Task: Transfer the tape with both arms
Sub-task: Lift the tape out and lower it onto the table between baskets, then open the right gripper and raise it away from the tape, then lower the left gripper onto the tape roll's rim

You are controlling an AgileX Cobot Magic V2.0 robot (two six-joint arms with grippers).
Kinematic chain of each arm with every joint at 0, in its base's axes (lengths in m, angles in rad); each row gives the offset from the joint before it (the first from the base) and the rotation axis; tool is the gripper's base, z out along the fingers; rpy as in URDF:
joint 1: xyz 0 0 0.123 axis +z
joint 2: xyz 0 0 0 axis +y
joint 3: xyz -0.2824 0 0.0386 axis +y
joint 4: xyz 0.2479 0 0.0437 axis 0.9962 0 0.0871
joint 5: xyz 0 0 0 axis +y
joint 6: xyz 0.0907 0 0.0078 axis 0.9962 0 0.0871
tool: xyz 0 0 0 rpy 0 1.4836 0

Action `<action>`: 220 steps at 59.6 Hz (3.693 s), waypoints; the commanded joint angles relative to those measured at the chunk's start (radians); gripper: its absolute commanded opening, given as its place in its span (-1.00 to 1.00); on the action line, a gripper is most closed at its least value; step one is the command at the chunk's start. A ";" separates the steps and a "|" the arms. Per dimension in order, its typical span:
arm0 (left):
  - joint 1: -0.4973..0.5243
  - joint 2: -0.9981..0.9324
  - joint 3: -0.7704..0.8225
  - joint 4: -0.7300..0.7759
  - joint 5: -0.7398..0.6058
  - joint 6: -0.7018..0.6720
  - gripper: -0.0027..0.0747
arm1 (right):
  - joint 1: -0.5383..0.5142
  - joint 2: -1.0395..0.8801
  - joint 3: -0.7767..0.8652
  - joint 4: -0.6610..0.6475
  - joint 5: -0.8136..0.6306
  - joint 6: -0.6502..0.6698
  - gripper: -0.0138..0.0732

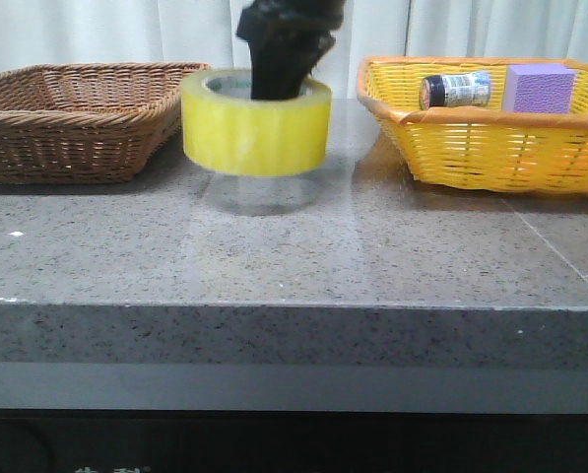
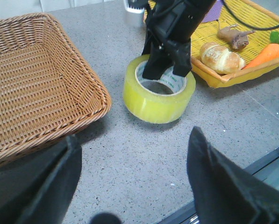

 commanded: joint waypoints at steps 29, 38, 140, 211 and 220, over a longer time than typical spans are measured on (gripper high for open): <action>-0.007 0.001 -0.035 -0.008 -0.074 -0.002 0.31 | -0.001 -0.032 -0.028 0.016 -0.002 -0.010 0.18; -0.007 0.001 -0.035 -0.008 -0.074 -0.002 0.31 | -0.001 -0.062 -0.058 0.017 0.046 0.035 0.24; -0.007 0.001 -0.035 -0.008 -0.093 -0.002 0.31 | -0.005 -1.550 1.427 0.004 -0.697 0.607 0.22; -0.011 0.770 -0.695 -0.109 0.406 0.788 0.28 | -0.005 -1.584 1.446 0.004 -0.704 0.607 0.22; -0.011 0.884 -0.788 -0.178 0.469 0.853 0.21 | -0.005 -1.584 1.446 0.004 -0.704 0.607 0.22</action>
